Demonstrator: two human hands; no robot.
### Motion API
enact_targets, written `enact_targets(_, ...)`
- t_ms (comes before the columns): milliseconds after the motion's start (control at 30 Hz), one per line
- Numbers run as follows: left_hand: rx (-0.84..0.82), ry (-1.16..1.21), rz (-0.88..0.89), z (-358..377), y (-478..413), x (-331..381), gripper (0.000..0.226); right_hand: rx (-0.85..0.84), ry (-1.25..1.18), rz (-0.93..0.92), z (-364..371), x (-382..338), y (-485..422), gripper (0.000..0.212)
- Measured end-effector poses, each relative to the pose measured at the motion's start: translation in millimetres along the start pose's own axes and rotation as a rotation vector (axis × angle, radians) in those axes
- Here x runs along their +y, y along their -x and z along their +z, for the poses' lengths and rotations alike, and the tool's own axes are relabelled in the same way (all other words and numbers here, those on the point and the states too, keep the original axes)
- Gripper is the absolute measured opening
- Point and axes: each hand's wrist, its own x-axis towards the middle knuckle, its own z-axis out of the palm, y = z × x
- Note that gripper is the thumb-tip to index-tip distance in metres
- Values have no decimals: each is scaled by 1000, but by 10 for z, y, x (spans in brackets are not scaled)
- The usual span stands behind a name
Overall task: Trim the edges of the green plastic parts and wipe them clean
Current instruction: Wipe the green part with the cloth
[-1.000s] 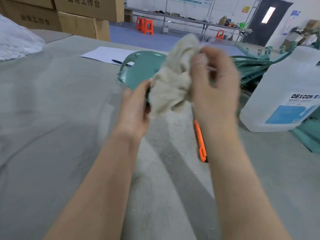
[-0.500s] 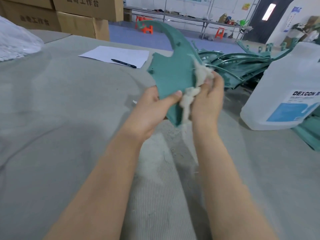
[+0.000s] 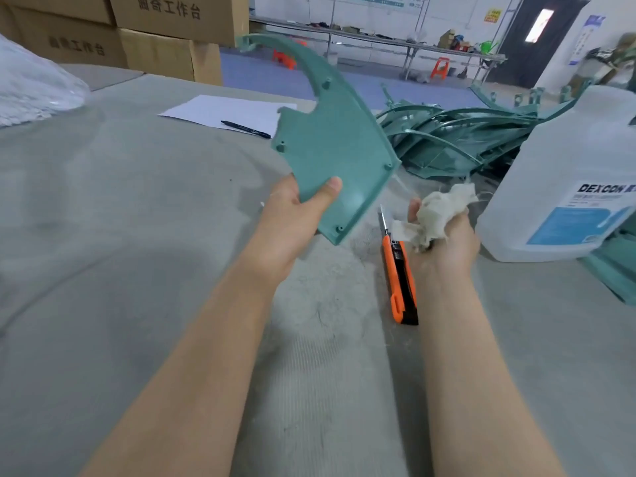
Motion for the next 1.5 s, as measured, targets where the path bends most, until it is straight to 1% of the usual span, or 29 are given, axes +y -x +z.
enact_targets(33,30,14,-4,4,-8,-1,19,-70,-40,43,26,0,10,37)
enact_targets(67,49,27,-5,17,-9,-7,17,-176,-85,98,82,22,50,36)
enact_targets(100,61,34,-1,35,-8,-16,15,-278,-47,139,145,72,115,32)
enact_targets(133,71,34,10,49,-5,-24,14,-352,97,139,205,142,187,26)
enact_targets(167,73,29,24,57,-3,-28,14,-400,289,99,251,235,255,19)
enact_targets(200,62,23,36,60,-1,-29,14,-410,446,30,283,319,311,16)
enact_targets(267,-13,7,43,37,0,-26,15,-354,560,-114,317,416,369,17)
enact_targets(333,-105,-33,45,21,9,-14,16,-246,570,-215,316,398,356,28)
enact_targets(433,-184,-225,113,68,57,22,15,-137,486,-218,265,341,256,37)
enact_targets(533,-222,-418,220,108,98,88,19,-104,446,-204,233,325,235,40)
enact_targets(600,-269,-469,237,70,102,124,22,-58,429,-224,218,289,207,43)
enact_targets(667,-327,-494,222,33,112,134,22,-15,420,-226,174,219,131,41)
enact_targets(767,-381,-458,177,-2,113,130,15,-49,393,-202,114,164,40,34)
enact_targets(800,-395,-412,154,-34,105,129,13,-48,402,-212,94,149,29,34)
enact_targets(867,-430,-286,81,-154,71,123,17,-5,414,-238,35,83,-21,32)
enact_targets(933,-459,-179,-4,-287,40,123,16,20,334,-186,-46,-45,-81,30)
enact_targets(1000,-422,-169,-21,-348,6,102,16,-98,275,-108,-92,-142,-62,32)
enact_targets(1033,-386,-202,-10,-341,-10,83,17,-203,289,-76,-77,-152,-30,35)
enact_targets(1067,-351,-233,3,-319,-18,67,18,-322,379,-73,-39,-138,27,36)
enact_targets(1100,-322,-245,11,-295,-26,51,18,-436,566,-122,11,-102,87,35)
enact_targets(1133,-302,-240,12,-277,-28,38,19,-525,778,-222,47,-46,136,32)
enact_targets(1167,-295,-225,12,-268,-30,25,19,-572,947,-356,65,15,157,30)
enact_targets(1200,-305,-202,6,-264,-25,23,20,-578,1054,-480,78,74,153,29)
enact_targets(1267,-368,-165,-12,-264,-5,38,21,-443,1139,-661,84,122,128,28)
enact_targets(1300,-409,-164,-12,-264,4,44,22,-383,1141,-709,80,118,109,29)
enact_targets(1333,-445,-174,-11,-267,10,50,22,-350,1145,-712,78,111,92,33)
enact_targets(1400,-504,-200,-13,-281,26,71,24,-290,1080,-611,102,87,80,44)
enact_targets(1467,-529,-209,-1,-286,40,87,25,-181,875,-408,111,46,75,49)
enact_targets(1500,-511,-202,13,-279,45,88,25,-138,772,-307,91,25,70,48)
